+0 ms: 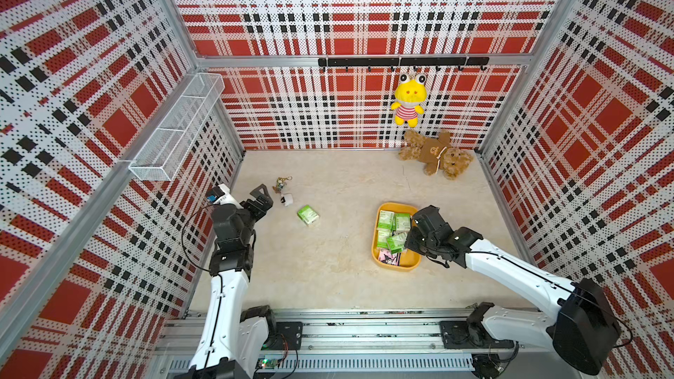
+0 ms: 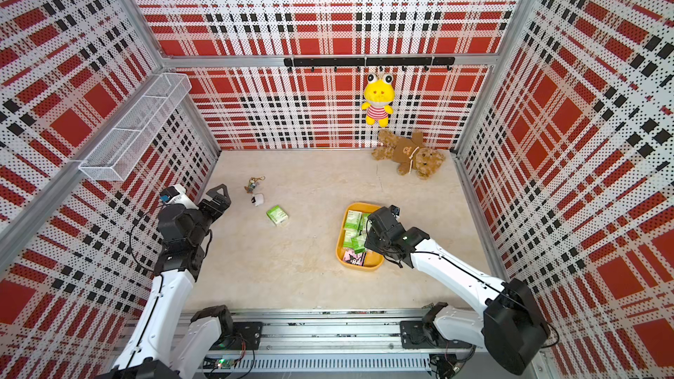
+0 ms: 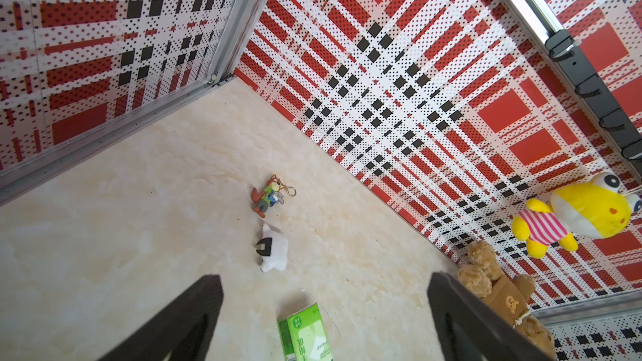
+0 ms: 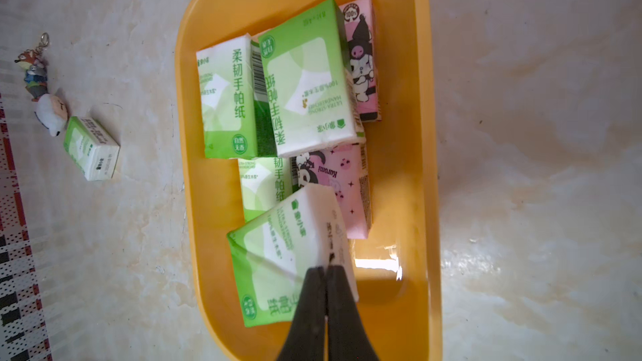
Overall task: Put the pocket tissues into the storage box
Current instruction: Place the pocket tissues in the storage box.
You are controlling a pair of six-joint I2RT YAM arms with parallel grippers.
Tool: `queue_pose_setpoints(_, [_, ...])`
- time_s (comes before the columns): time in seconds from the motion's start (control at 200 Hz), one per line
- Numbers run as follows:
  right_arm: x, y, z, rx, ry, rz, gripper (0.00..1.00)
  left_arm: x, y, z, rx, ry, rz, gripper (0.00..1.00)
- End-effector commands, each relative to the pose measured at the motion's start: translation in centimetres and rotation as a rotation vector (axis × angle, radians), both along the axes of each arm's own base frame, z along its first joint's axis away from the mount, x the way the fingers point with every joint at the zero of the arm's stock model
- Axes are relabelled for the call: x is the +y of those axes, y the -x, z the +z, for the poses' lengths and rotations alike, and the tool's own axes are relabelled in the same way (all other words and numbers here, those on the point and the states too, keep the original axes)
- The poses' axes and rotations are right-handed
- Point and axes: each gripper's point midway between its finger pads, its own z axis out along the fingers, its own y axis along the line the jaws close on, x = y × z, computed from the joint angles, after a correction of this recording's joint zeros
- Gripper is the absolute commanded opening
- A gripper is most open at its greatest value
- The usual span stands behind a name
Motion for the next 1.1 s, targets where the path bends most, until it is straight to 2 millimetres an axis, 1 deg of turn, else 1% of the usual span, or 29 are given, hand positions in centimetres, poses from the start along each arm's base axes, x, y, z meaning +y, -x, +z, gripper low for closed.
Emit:
queue_pose_setpoints(0.0, [0.7,-1.5,0.2,-0.027,-0.031,-0.021,0.0,0.0,0.0,0.5,-0.018,-0.013,0.005,1.0])
queue_pose_setpoints(0.12, [1.2,-2.1,0.0,-0.014,-0.031,-0.018,0.0,0.1,0.0,0.4,-0.014,-0.021,0.011,1.0])
queue_pose_setpoints(0.491, [2.6,-2.8,-1.1,0.026,-0.053,-0.009,0.0,0.2,-0.2,0.3,-0.006,-0.027,0.013,1.0])
queue_pose_setpoints(0.566, [3.0,-2.9,-1.0,0.028,-0.057,0.001,0.0,0.3,-0.4,0.4,-0.006,-0.028,0.015,1.0])
queue_pose_setpoints(0.686, [3.4,-2.9,-1.1,0.039,-0.068,0.012,0.17,0.3,-0.5,0.5,-0.008,-0.024,0.012,1.0])
queue_pose_setpoints(0.822, [3.9,-2.9,-1.3,0.05,-0.071,0.026,0.26,0.2,-0.5,0.5,-0.01,-0.023,0.009,1.0])
queue_pose_setpoints(0.922, [4.1,-2.8,-1.4,0.058,-0.071,0.036,0.3,0.2,-0.5,0.5,-0.012,-0.024,0.009,1.0])
queue_pose_setpoints(1.092, [4.2,-2.5,-0.9,0.058,-0.076,0.045,0.31,0.2,-0.6,0.5,-0.011,-0.024,0.011,1.0])
